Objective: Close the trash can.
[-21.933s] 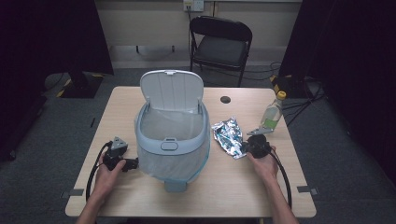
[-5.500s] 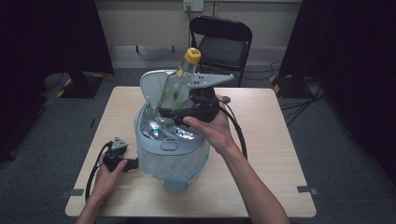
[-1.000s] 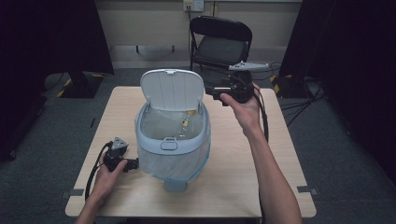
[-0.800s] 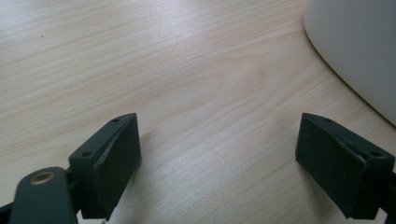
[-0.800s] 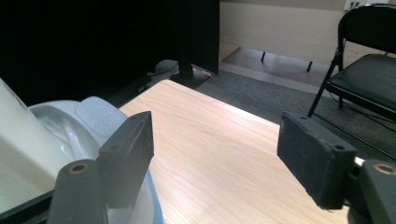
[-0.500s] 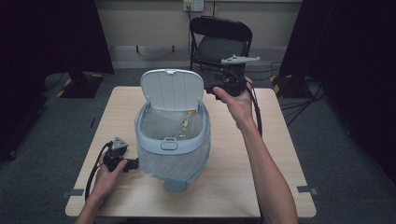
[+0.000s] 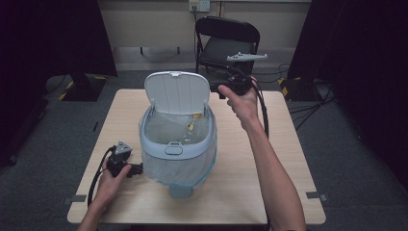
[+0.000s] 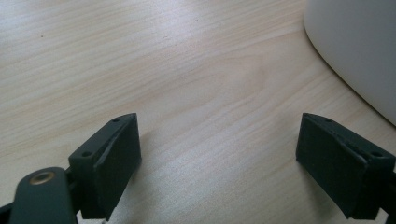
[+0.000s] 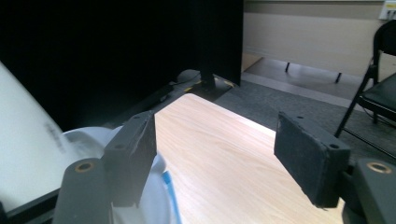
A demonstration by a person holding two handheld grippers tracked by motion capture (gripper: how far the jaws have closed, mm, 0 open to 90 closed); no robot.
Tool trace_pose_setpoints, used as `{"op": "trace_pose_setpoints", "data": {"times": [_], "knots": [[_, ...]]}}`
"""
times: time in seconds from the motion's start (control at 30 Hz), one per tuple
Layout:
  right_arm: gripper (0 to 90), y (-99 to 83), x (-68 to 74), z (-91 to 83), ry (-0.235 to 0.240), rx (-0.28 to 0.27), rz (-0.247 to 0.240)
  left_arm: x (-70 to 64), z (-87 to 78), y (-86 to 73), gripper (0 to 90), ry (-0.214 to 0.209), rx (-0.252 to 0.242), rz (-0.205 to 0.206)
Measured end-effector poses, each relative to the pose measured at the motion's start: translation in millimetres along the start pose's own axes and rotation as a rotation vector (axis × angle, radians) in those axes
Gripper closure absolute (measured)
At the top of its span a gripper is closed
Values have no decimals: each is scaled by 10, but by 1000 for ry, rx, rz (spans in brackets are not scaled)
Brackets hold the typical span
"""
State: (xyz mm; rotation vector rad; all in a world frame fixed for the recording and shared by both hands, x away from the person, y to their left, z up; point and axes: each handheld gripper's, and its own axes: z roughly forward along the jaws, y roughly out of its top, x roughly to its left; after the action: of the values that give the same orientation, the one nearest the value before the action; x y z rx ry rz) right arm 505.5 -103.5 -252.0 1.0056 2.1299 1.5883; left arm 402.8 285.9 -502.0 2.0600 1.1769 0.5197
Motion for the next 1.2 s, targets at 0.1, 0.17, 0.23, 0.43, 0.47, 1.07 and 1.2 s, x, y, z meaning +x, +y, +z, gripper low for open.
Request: {"op": "trace_pose_setpoints", "data": {"times": [0.1, 0.17, 0.23, 0.43, 0.47, 1.07, 1.2], "knots": [[287, -5, 17, -25, 6, 2, -5, 0, 0, 0, 135, 0, 0, 0], [290, 1, 41, -60, 19, -2, -17, 0, 0, 0, 135, 0, 0, -1], [308, -2, 54, -76, 34, -1, -24, 0, 0, 0, 135, 0, 0, 0], [304, -29, 68, -101, 82, 0, -29, 0, 0, 0, 135, 0, 0, 0], [303, -43, 84, -114, 92, 0, -34, 0, 0, 0, 135, 0, 0, 0], [300, -164, 238, -219, 111, 42, -79, 0, 0, 0, 135, 0, 0, 0], [299, -203, 266, -231, 115, 52, -87, -1, 0, 0, 135, 0, -1, -1]]}}
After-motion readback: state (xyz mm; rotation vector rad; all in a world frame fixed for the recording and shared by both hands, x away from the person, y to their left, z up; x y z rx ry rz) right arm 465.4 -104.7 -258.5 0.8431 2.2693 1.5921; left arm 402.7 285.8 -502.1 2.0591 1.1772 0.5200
